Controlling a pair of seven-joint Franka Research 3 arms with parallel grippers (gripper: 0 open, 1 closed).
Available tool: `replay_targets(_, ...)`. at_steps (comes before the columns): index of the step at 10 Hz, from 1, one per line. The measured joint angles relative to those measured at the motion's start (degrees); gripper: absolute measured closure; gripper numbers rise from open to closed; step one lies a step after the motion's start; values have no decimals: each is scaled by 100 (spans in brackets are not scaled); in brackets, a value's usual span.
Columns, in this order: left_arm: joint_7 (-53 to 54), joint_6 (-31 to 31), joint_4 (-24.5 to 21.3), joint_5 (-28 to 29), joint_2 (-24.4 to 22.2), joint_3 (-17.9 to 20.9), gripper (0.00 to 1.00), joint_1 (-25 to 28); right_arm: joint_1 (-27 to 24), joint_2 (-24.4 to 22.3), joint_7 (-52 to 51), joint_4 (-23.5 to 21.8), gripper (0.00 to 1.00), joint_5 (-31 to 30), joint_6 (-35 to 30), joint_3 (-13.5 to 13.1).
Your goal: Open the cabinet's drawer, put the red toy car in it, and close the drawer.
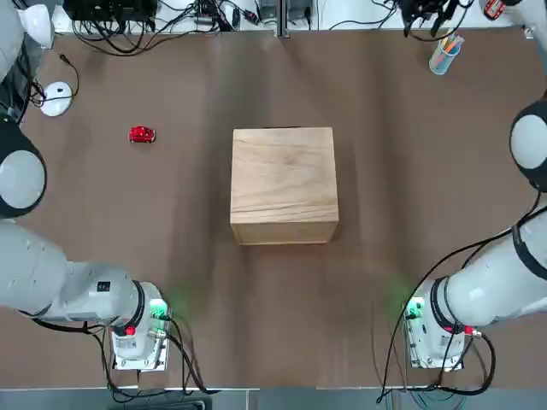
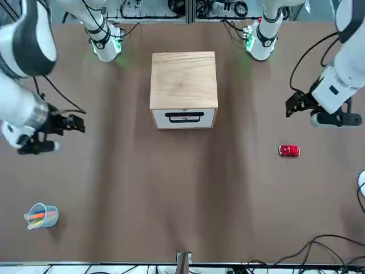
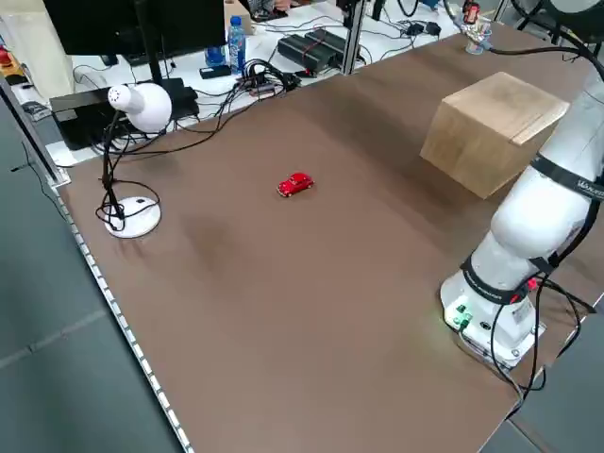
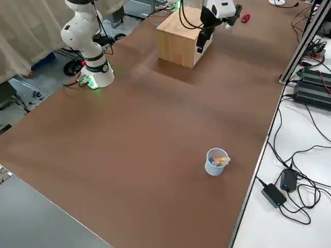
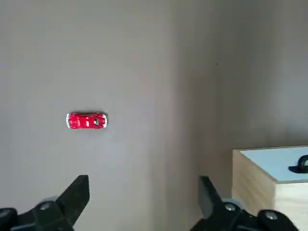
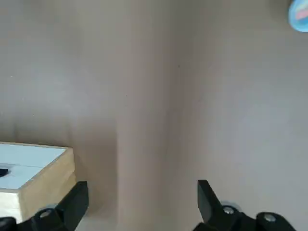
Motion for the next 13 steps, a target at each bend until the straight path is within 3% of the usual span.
replay_targets(3,-1055,2,-26,-1,149,-582,0,-19,463,540,0,230,0,308,81,19)
replay_targets(6,-2157,191,-31,1,490,-1297,0,-28,960,1159,3,382,0,1209,677,23)
replay_targets(9,-3114,429,-53,106,884,-1978,3,-64,1100,1712,-221,556,0,2344,1021,15)
replay_targets(10,-3383,429,-149,133,915,-2150,10,-78,1096,1902,-656,673,0,2686,961,9)
replay_targets(13,-3937,513,-832,785,966,-2796,59,-208,1036,2153,-1943,865,0,3474,570,126)
